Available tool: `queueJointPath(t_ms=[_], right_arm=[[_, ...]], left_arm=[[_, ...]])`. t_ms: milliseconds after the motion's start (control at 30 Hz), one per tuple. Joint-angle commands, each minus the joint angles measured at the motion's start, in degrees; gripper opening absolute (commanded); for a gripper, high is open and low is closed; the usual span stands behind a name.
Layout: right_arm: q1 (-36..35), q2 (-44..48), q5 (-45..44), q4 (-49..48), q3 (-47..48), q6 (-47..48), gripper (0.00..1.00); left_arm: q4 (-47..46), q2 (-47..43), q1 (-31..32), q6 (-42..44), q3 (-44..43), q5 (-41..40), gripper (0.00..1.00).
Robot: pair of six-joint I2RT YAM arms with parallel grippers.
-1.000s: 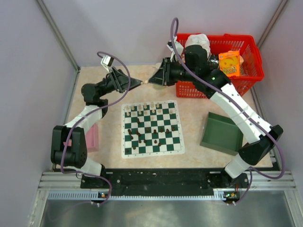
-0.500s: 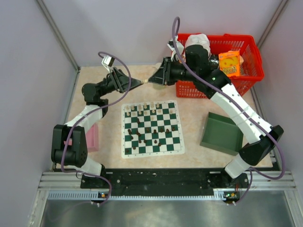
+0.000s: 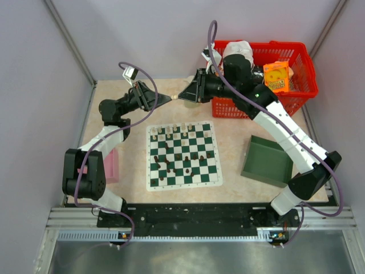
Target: Set up the chess pieces on the board
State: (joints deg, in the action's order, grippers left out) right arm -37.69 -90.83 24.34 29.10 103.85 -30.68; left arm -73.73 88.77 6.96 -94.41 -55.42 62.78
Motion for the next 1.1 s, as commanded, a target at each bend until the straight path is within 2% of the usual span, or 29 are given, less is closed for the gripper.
queueJointPath(t_ms=[0, 167, 367, 467, 533, 567, 600, 700, 733, 767, 967, 1067], right_arm=[[0.5, 2.0, -0.3, -1.8, -0.1, 0.1, 0.16], [0.4, 2.3, -2.7, -1.2, -0.4, 0.8, 0.16], [0.6, 2.8, -12.0, 2.7, 0.1, 4.1, 0.16], [0.5, 3.0, -14.7, 3.9, 0.1, 5.0, 0.16], [0.5, 3.0, -17.9, 4.9, 0.0, 6.5, 0.16], [0.6, 2.9, -19.7, 5.6, -0.1, 6.9, 0.16], [0.6, 2.6, -21.0, 6.1, -0.2, 7.5, 0.16], [0.7, 1.3, -24.1, 7.8, -0.8, 8.5, 0.16], [0.6, 0.7, -25.6, 8.2, -1.1, 8.6, 0.16], [0.6, -0.1, -26.1, 8.4, -1.5, 8.6, 0.16], [0.6, -7.1, -24.6, 10.8, -2.1, 9.9, 0.15], [0.3, -11.0, -25.8, 11.9, -2.5, 11.2, 0.15]], left_arm=[[-19.1, -0.4, 0.2, -0.1, -2.5, -0.3, 0.17], [-19.1, 0.2, 0.2, -0.3, -2.5, 0.1, 0.00], [-17.9, 1.9, 0.1, -1.3, -1.6, 1.4, 0.00], [-10.9, 1.3, 0.1, 2.8, -1.2, 2.3, 0.00], [-0.3, -1.1, 0.1, 11.8, -0.7, 3.1, 0.00], [8.4, -2.7, 0.1, 18.4, -0.7, 3.3, 0.00], [18.4, -4.6, 0.1, 27.0, -0.9, 3.0, 0.00], [58.7, -10.0, 0.7, 55.6, -5.6, -4.1, 0.00], [69.1, -10.9, 1.2, 63.3, -7.6, -7.7, 0.00], [75.4, -11.3, 1.4, 67.2, -9.3, -10.4, 0.00], [92.4, -11.8, 1.7, 76.1, -10.8, -18.9, 0.00], [96.7, -12.2, 2.0, 79.1, -11.4, -23.6, 0.00]])
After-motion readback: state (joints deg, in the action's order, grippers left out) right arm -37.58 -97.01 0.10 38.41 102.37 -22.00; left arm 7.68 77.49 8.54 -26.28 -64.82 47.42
